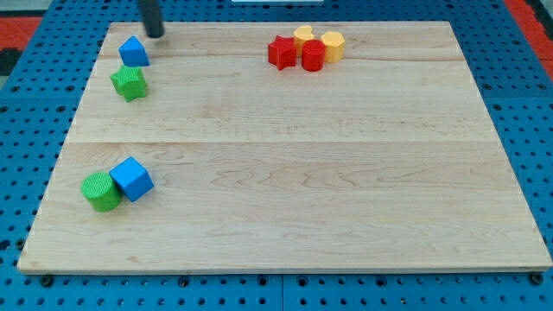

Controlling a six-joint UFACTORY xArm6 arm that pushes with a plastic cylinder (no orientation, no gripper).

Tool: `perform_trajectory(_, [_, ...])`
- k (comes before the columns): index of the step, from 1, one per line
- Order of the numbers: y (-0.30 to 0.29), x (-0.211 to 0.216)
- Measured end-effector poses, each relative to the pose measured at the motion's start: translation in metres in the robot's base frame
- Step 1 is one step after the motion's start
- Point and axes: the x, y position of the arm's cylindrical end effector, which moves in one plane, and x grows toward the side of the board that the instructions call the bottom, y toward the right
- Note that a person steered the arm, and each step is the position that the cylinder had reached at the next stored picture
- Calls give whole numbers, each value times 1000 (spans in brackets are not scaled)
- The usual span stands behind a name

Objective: Push the green star diagonally to the top right of the green circle

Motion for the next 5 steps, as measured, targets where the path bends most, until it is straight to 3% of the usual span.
perform_trajectory(3, [-3,184])
perform_trajectory(5, [31,147])
